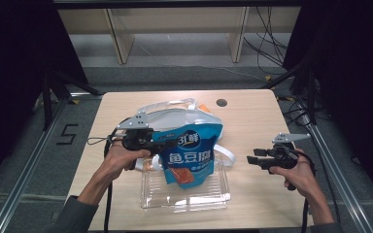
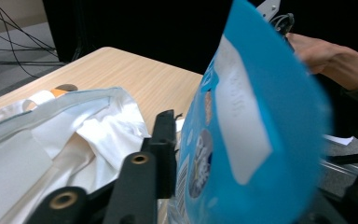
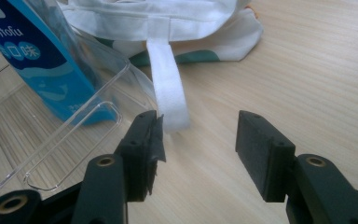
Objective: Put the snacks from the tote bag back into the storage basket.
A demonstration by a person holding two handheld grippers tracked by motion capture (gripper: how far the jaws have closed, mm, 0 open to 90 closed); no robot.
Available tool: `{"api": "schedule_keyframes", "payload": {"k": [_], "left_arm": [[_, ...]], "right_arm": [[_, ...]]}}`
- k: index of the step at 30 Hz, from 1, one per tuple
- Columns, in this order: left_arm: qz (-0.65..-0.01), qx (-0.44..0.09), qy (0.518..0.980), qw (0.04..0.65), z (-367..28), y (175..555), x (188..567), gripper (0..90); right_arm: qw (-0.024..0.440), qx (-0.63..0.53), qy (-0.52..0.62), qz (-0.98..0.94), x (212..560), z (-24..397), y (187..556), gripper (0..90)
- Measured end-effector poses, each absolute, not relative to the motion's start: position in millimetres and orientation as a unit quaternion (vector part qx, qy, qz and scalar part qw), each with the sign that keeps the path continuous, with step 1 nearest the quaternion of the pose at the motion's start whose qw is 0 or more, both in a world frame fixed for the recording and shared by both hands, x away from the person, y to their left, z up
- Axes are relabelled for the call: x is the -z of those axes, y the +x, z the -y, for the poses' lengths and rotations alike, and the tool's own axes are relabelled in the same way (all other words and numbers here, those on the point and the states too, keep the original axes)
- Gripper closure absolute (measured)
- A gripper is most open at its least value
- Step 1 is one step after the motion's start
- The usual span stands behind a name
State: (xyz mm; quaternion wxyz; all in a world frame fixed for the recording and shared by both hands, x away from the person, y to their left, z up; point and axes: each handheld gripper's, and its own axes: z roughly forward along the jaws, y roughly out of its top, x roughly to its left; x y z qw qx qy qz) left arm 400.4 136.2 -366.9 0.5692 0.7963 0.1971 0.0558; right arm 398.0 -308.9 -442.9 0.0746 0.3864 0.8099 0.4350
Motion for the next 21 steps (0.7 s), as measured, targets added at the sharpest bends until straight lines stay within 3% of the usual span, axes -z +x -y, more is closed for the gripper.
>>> {"api": "schedule_keyframes", "payload": {"k": [3, 8, 15, 21], "left_arm": [[-0.193, -0.053, 0.799, 0.567, -134.6, 396.5, 367.1, 60.8], [-0.199, -0.055, 0.8, 0.563, -135.3, 392.1, 366.9, 55.6], [-0.225, -0.048, 0.794, 0.562, -139.9, 387.0, 364.9, 40.7], [-0.236, -0.049, 0.794, 0.558, -145.7, 382.7, 363.1, 37.0]], "right_arm": [[0.052, -0.44, 0.396, -0.804, 443.3, 306.9, 395.7, 49.5], [0.053, -0.437, 0.385, -0.811, 443.0, 309.2, 397.0, 49.4], [0.054, -0.439, 0.399, -0.803, 443.5, 308.7, 394.2, 49.1], [0.051, -0.445, 0.398, -0.8, 444.3, 309.0, 394.1, 48.7]]}}
